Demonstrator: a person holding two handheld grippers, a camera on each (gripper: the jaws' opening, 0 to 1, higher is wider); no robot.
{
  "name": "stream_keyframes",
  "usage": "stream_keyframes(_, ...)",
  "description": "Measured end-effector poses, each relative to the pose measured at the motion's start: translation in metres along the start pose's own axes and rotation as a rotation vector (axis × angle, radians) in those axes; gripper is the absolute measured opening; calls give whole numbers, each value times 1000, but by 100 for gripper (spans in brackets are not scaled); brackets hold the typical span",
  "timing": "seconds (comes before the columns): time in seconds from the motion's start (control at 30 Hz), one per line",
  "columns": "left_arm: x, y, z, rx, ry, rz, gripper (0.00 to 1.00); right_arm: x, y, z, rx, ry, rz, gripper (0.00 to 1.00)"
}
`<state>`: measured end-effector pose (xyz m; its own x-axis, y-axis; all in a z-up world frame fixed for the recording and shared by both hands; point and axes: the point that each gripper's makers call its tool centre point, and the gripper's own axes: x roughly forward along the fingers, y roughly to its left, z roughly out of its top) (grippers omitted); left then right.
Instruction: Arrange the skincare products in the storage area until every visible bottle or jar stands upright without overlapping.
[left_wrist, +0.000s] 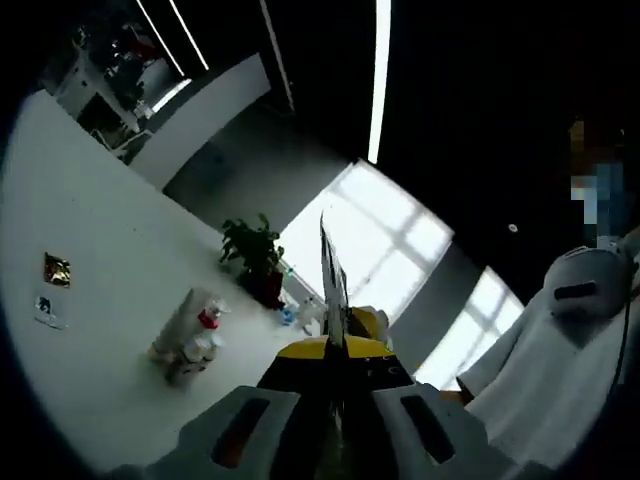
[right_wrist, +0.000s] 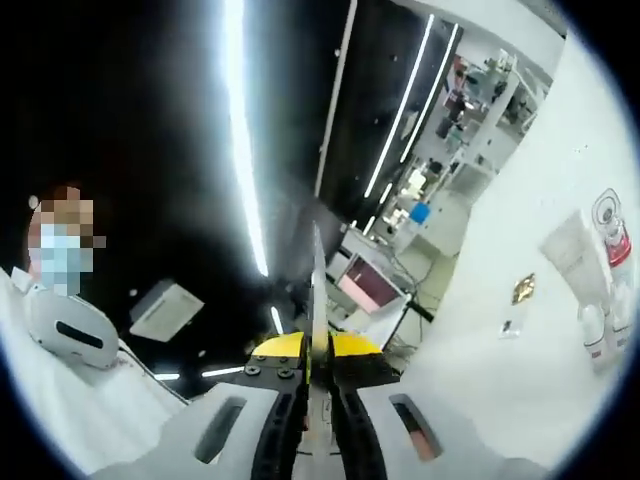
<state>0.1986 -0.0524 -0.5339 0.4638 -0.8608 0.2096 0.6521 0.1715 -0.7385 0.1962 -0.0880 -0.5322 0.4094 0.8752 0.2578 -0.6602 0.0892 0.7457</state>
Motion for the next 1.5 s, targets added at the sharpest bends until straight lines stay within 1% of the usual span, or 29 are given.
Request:
stream_keyframes(0.03,-3,7,-4,47,29,44,5,2,0,-4,-2,-1,-10,11)
stream_keyframes(0.07,-4,9,-6,70,43,56,5,4,-3,-7,-9,-5,-36,13)
stream_keyframes(0.1,-5,7,-6,55,36,54,5,6,-8,-12,-18,-2,-71,16)
stream_keyframes(0.13,-6,9,-4,46,24,56,5,8,-7,-16,-9,1,-67,18)
stream_keyframes(0.17,-8,10,1,21,-7,57,5,9,-6,-20,-4,-3,-69,18)
stream_keyframes(0.2,-9,10,3,12,-21,52,5,9,-9,-22,8,-21,-77,18)
stream_keyframes(0.23,-10,11,10,-17,-68,47,4,10,-10,-25,24,-31,-88,18)
stream_keyframes(0.3,-12,16,18,-49,-120,57,4,12,-14,-33,40,-35,-113,16)
stream_keyframes(0.37,-14,22,20,-57,-132,77,4,12,-18,-39,47,-47,-155,13)
stream_keyframes(0.43,-15,26,20,-74,-138,84,4,12,-22,-35,42,-85,-192,8)
stream_keyframes(0.47,-15,25,19,-78,-143,79,4,12,-22,-34,46,-95,-195,8)
stream_keyframes(0.57,-16,30,18,-96,-145,88,5,10,-21,-29,33,-108,-218,4)
stream_keyframes(0.6,-17,32,16,-87,-137,97,5,10,-21,-28,35,-111,-215,2)
stream_keyframes(0.63,-17,34,16,-87,-134,102,5,11,-20,-24,72,-128,-206,2)
stream_keyframes(0.67,-17,34,16,-88,-135,102,6,12,-20,-23,81,-130,-202,2)
stream_keyframes(0.73,-19,35,15,-77,-132,112,7,14,-20,-22,72,-128,-199,1)
stream_keyframes(0.77,-21,37,14,-59,-123,123,7,15,-22,-24,66,-110,-204,1)
stream_keyframes(0.8,-24,42,10,-10,-89,152,9,14,-23,-26,63,-94,-216,1)
stream_keyframes(0.83,-26,44,7,14,-65,162,9,14,-24,-27,59,-81,-222,1)
stream_keyframes(0.87,-27,42,4,36,-40,147,6,14,-24,-28,59,-74,-219,1)
stream_keyframes(0.9,-28,38,-5,41,17,119,8,14,-24,-29,66,-65,-215,1)
stream_keyframes(0.93,-29,38,-11,44,49,119,10,14,-23,-30,76,-49,-204,1)
stream_keyframes(1.03,-33,35,-19,36,98,78,11,10,-25,-30,76,-9,-192,1)
stream_keyframes(1.17,-37,37,-34,23,175,86,9,5,-36,-32,74,66,-221,1)
stream_keyframes(1.27,-36,43,-44,20,196,125,7,4,-47,-34,77,89,-256,1)
stream_keyframes(1.3,-35,47,-47,14,196,145,4,1,-57,-35,94,91,-294,1)
stream_keyframes(1.37,-34,54,-46,-33,165,187,0,0,-63,-38,99,96,-316,1)
stream_keyframes(1.4,-34,58,-47,-51,162,202,1,-1,-66,-38,100,87,-328,1)
stream_keyframes(1.5,-31,65,-48,-39,161,206,0,-3,-72,-38,103,87,-341,1)
